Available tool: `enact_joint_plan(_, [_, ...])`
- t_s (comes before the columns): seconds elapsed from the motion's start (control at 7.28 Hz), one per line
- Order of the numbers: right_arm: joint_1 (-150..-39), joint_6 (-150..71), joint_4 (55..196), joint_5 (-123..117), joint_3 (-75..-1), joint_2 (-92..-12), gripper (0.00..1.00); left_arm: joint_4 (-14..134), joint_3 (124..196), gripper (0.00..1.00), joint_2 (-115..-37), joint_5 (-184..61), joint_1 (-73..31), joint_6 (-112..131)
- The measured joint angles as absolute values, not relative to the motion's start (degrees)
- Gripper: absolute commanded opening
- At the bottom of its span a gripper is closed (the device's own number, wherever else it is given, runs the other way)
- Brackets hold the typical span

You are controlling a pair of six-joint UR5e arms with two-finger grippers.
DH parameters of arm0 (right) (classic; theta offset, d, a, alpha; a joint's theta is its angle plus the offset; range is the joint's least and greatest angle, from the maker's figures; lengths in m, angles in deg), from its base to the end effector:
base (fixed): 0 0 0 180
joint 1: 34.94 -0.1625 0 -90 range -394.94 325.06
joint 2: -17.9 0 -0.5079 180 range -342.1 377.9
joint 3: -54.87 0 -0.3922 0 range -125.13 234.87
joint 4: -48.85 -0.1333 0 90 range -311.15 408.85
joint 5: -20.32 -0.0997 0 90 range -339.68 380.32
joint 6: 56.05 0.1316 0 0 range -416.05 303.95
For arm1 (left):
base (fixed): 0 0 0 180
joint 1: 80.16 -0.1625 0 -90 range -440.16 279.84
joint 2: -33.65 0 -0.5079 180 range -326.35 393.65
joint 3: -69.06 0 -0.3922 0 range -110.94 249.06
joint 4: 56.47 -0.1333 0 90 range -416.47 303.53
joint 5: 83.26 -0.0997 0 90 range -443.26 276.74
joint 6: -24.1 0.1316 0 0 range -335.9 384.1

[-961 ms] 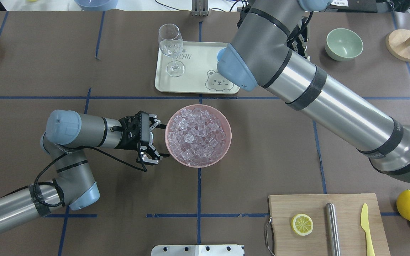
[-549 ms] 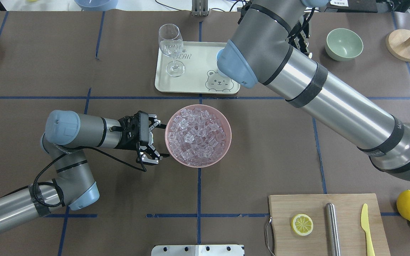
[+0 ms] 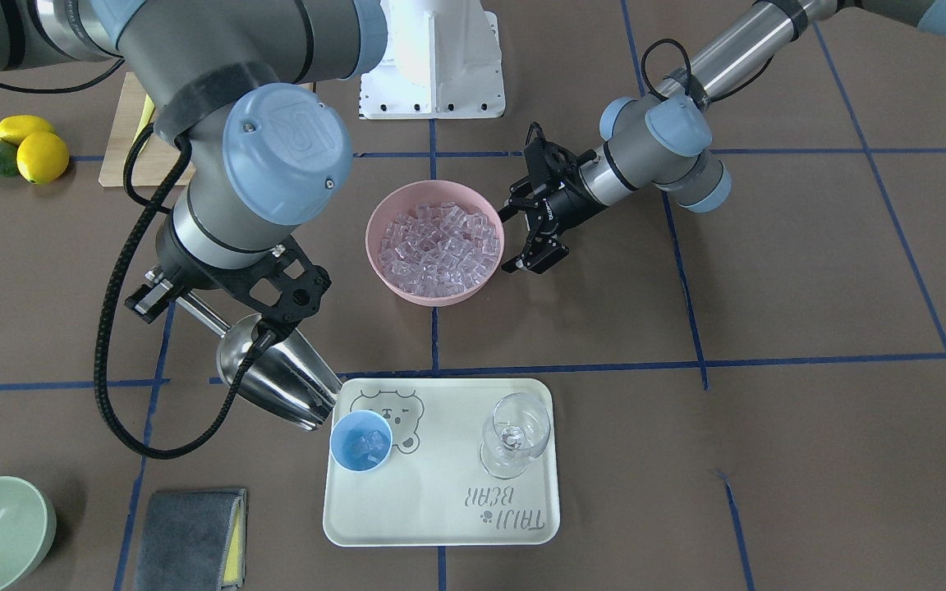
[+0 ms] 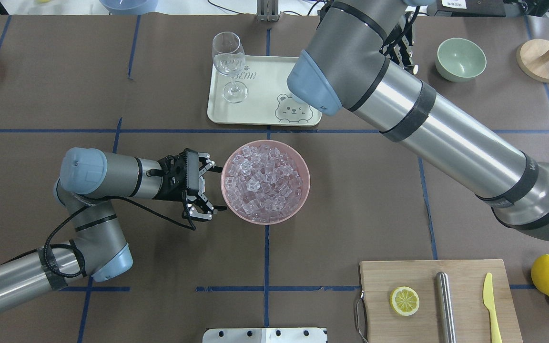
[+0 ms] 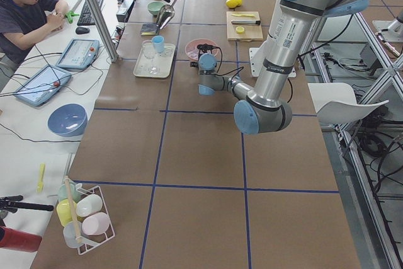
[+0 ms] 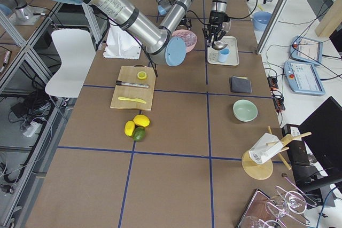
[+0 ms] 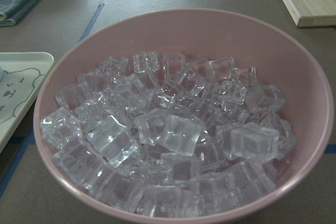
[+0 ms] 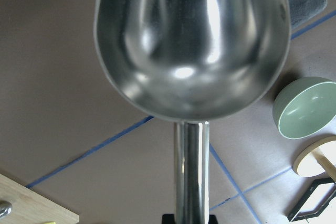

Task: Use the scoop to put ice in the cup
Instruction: 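Move the empty scoop away from the cup with the right gripper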

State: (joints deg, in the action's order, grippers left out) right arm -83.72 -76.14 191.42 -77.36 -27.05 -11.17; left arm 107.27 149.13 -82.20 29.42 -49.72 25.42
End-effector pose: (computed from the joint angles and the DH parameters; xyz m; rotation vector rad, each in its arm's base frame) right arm -0.4277 -0.6638 0.2266 -0.0208 -0.1392 -1.0687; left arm 0.5795 -0.4363 0.4130 1.2800 1.0942 1.1267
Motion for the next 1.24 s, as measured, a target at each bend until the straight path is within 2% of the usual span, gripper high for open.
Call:
enact_joint_plan(0.27, [-83.71,-80.3,191.72,-74.98,-22.4,-8.14,0.0,107.27,149.13,1.0,-82.13,29.42,-49.68,25.48])
enact_joint_plan(0.69, [-83.83,-81.21,191.53,-75.18,-21.75,-7.79,0.0,107.27,149.13,1.0,-82.04,29.42,-49.66,25.57])
enact_joint_plan(0.96, [-84.96,-80.93,190.28,-78.37,-23.51,-9.3,0.0,107.27,149.13,1.0,-82.02,29.42,-49.66,25.59])
enact_joint_plan(1.24, [-87.64,-78.41,187.81,-84.81,-30.34,-15.52,0.0,107.27,149.19,1.0,-81.96,29.47,-49.66,25.6])
